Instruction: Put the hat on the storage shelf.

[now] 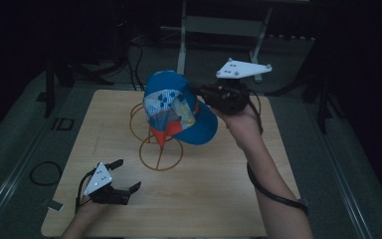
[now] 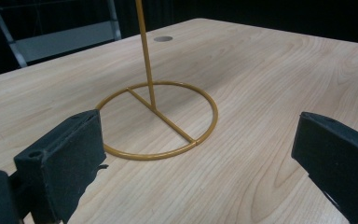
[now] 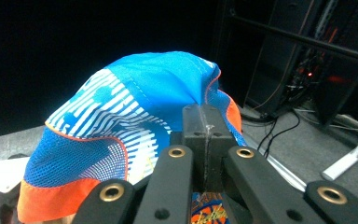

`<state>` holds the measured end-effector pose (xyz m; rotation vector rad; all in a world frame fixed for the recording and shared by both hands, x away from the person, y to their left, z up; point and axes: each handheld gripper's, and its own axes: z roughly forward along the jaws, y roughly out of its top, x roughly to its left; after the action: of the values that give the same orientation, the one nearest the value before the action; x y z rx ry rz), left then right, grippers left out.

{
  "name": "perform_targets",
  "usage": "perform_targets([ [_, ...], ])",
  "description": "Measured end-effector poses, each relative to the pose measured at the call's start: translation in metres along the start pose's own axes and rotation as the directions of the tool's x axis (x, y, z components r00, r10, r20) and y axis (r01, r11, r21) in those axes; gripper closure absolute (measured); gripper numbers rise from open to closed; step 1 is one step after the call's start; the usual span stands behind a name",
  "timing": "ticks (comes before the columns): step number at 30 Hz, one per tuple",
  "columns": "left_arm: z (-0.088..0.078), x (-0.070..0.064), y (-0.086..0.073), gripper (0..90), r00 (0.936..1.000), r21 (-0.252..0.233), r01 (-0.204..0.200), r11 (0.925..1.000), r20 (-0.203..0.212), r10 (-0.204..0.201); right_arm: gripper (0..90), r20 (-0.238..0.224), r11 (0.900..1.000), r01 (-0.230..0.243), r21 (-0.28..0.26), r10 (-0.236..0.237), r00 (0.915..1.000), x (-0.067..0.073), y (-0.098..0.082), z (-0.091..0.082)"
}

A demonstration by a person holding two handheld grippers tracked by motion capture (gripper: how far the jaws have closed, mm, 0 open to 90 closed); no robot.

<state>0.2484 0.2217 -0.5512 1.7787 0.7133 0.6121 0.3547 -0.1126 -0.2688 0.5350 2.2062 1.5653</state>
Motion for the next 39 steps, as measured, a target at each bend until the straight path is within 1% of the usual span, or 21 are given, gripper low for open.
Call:
perform_targets([
  [1,0.000,0.000,0.000,2.9,1.0000,0.000,0.000,1.0000,0.000,0.000,90.0,0.000,1.000,0.000,0.000,0.000,1.0000,0.000,0.000,0.000],
  [2,0.000,0.000,0.000,2.9,1.0000,-0.003,0.001,1.0000,0.003,-0.001,90.0,-0.011,1.000,-0.002,0.010,0.002,0.9999,0.002,0.003,0.012],
  [7,-0.001,0.003,-0.001,2.9,0.9999,-0.015,0.014,0.9998,-0.001,-0.014,90.0,-0.039,0.999,-0.013,0.039,0.014,0.9991,0.005,0.006,0.042],
  [12,-0.001,0.006,-0.002,2.9,0.9998,-0.020,0.021,0.9996,-0.002,-0.021,90.0,-0.066,0.996,-0.014,0.087,0.019,0.9976,0.009,0.004,0.072],
  [13,-0.001,0.006,-0.002,2.9,0.9998,-0.020,0.021,0.9996,-0.002,-0.021,90.0,-0.066,0.996,-0.014,0.087,0.019,0.9976,0.009,0.004,0.072],
  [14,-0.001,0.007,-0.003,2.9,0.9996,-0.020,0.027,0.9994,-0.001,-0.027,90.0,-0.075,0.995,-0.014,0.104,0.022,0.9970,0.010,0.003,0.081],
  [15,-0.001,0.007,-0.003,2.9,0.9996,-0.020,0.027,0.9994,-0.001,-0.027,90.0,-0.075,0.995,-0.014,0.104,0.022,0.9970,0.010,0.003,0.081],
  [17,-0.002,0.007,-0.004,2.9,0.9995,-0.020,0.030,0.9994,-0.001,-0.030,90.0,-0.086,0.993,-0.016,0.121,0.027,0.9959,0.013,0.001,0.093],
  [18,-0.002,0.008,-0.004,2.9,0.9992,-0.024,0.039,0.9989,0.002,-0.039,90.0,-0.090,0.992,-0.017,0.126,0.029,0.9955,0.014,0.000,0.096],
  [20,-0.002,0.008,-0.004,2.9,0.9992,-0.025,0.039,0.9989,0.002,-0.039,90.0,-0.091,0.990,-0.014,0.140,0.027,0.9955,0.016,-0.002,0.102],
  [23,-0.003,0.008,-0.004,2.9,0.9992,-0.028,0.040,0.9988,0.006,-0.040,90.0,-0.098,0.987,-0.013,0.160,0.029,0.9948,0.016,-0.007,0.108],
  [28,-0.003,0.009,-0.005,2.9,0.9990,-0.027,0.045,0.9986,0.009,-0.045,90.0,-0.096,0.984,-0.013,0.177,0.030,0.9949,0.016,-0.015,0.110],
  [29,-0.002,0.009,-0.005,2.9,0.9990,-0.021,0.044,0.9988,0.009,-0.044,90.0,-0.096,0.982,-0.024,0.185,0.042,0.9945,0.015,-0.020,0.110],
  [31,-0.002,0.009,-0.005,2.9,0.9990,-0.021,0.044,0.9988,0.011,-0.044,90.0,-0.094,0.982,-0.026,0.187,0.044,0.9946,0.013,-0.024,0.108],
  [33,-0.001,0.009,-0.005,2.9,0.9991,-0.015,0.039,0.9991,0.016,-0.038,90.0,-0.091,0.981,-0.041,0.189,0.059,0.9941,0.011,-0.029,0.106],
  [37,-0.001,0.008,-0.005,2.9,0.9990,-0.016,0.040,0.9991,0.020,-0.040,90.0,-0.096,0.979,-0.066,0.192,0.086,0.9917,0.006,-0.037,0.103],
  [39,0.000,0.008,-0.005,2.9,0.9990,-0.014,0.040,0.9991,0.020,-0.040,90.0,-0.101,0.979,-0.068,0.192,0.089,0.9910,0.005,-0.041,0.101],
])
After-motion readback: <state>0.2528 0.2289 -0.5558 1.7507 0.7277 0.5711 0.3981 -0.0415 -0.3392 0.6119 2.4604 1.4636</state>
